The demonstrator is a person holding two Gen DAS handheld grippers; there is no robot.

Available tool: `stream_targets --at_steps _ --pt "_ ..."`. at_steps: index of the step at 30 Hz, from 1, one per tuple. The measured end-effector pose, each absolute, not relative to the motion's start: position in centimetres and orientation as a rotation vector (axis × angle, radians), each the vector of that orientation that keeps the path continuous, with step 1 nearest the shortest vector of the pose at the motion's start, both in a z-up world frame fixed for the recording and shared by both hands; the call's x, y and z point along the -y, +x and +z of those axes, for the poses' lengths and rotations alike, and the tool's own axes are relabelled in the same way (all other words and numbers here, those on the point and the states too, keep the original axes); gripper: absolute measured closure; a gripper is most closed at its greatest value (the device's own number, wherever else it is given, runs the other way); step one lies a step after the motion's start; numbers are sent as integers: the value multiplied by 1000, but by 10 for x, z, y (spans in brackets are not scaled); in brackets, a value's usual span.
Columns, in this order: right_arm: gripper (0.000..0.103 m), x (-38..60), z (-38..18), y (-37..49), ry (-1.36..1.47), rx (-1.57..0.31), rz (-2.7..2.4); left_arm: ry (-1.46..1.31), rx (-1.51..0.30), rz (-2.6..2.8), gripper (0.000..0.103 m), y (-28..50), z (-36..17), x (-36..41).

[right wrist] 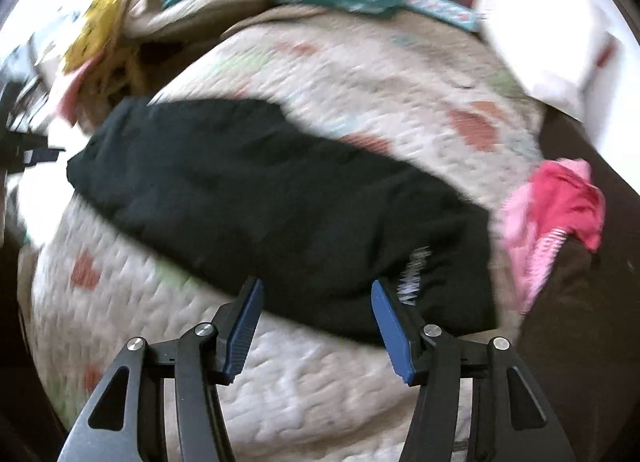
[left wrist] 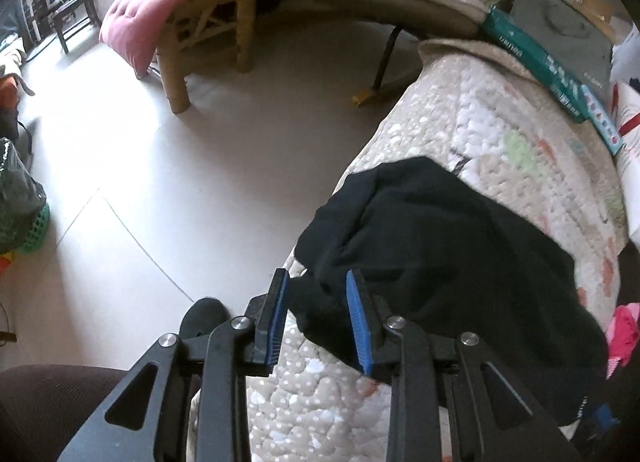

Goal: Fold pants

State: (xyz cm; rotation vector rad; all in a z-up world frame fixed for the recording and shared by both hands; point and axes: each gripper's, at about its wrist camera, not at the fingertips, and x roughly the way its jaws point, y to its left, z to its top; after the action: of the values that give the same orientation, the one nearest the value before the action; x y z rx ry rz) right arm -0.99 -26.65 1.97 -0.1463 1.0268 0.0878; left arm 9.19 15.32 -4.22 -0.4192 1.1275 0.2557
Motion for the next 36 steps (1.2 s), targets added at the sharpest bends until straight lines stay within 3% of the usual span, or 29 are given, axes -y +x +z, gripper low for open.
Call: stream_targets --at_steps 4,9,15,20,31,32,33,36 --pt "42 304 35 -2 -44 -980 -47 -350 -1211 306 74 94 -67 -156" --pt "42 338 47 11 68 -959 -158 -466 -1280 319 74 92 -86 -171" --pt "42 295 57 58 -41 -961 9 -440 -1067 318 74 81 -45 -161" --pt "53 247 38 122 -40 -1015 217 -262 -972 150 70 86 -25 -113" --pt "53 204 -27 206 20 -1144 279 -130 -1105 117 70 99 -57 -78" --pt "64 200 -34 209 6 -1170 274 -126 -1106 123 70 99 -56 -76" --pt "87 197 -38 210 7 -1188 283 -125 -1107 129 69 99 -56 -75" --pt "91 191 -38 214 -17 -1200 284 -138 -1115 150 66 97 -57 -78"
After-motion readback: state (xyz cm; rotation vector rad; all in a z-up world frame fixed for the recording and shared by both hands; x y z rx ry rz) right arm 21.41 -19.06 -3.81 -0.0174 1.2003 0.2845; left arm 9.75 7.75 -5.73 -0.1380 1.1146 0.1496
